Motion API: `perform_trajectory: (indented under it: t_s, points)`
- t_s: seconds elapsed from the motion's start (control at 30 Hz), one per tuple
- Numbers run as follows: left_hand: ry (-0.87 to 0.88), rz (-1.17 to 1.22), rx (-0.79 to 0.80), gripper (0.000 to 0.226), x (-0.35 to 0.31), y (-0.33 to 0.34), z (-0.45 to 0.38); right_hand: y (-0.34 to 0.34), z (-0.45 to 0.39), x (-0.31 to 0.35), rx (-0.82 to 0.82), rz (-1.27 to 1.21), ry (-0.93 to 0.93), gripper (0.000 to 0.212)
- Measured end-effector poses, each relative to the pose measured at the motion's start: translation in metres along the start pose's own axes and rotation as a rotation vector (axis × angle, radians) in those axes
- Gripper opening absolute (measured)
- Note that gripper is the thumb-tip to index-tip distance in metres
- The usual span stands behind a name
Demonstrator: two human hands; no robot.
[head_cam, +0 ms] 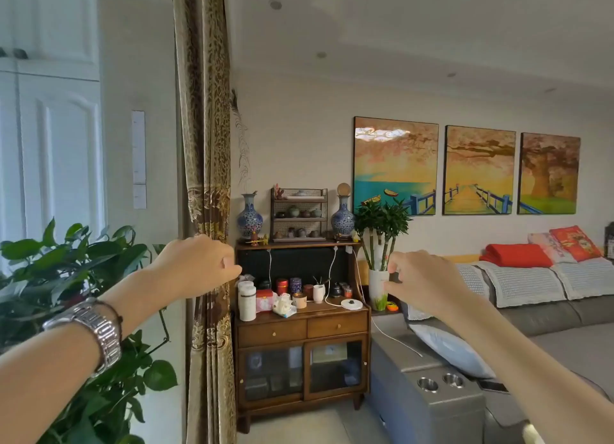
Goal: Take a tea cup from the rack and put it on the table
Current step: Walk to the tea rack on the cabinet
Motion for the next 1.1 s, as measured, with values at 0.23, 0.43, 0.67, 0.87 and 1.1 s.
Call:
perform_trajectory:
  t_s: [0.23, 0.43, 0.67, 0.87, 1.1]
  points:
    - [-0.002, -0.027, 0.035, 0.033, -0.013, 0.026, -0.006, 0.019, -0.007, -0.011, -0.035, -0.017, -0.025, 0.024]
    - [0.022, -0.053, 0.052, 0.032, -0.011, 0.056, -0.025, 0.060, -0.026, -0.007, -0.018, -0.024, -0.036, 0.026]
    - [0.049, -0.042, 0.073, 0.034, 0.022, 0.127, -0.079, 0.139, -0.072, 0.008, -0.026, -0.034, -0.020, 0.025]
    - [0.070, -0.034, 0.042, 0.036, 0.066, 0.168, -0.165, 0.202, -0.145, 0.021, -0.049, -0.034, 0.020, 0.025]
    - [0.070, 0.036, 0.020, 0.032, 0.093, 0.217, -0.239, 0.260, -0.218, 0.023, -0.058, -0.024, 0.038, 0.022]
Point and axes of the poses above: each hand's wrist, its own z-axis away from the middle knuckle, its own y-axis out of the palm, x = y × z, the point moved 7 cm from there along -z, towards the middle knuckle, and after that the axes turned 13 degrees about -x, right-handed, at the moved point
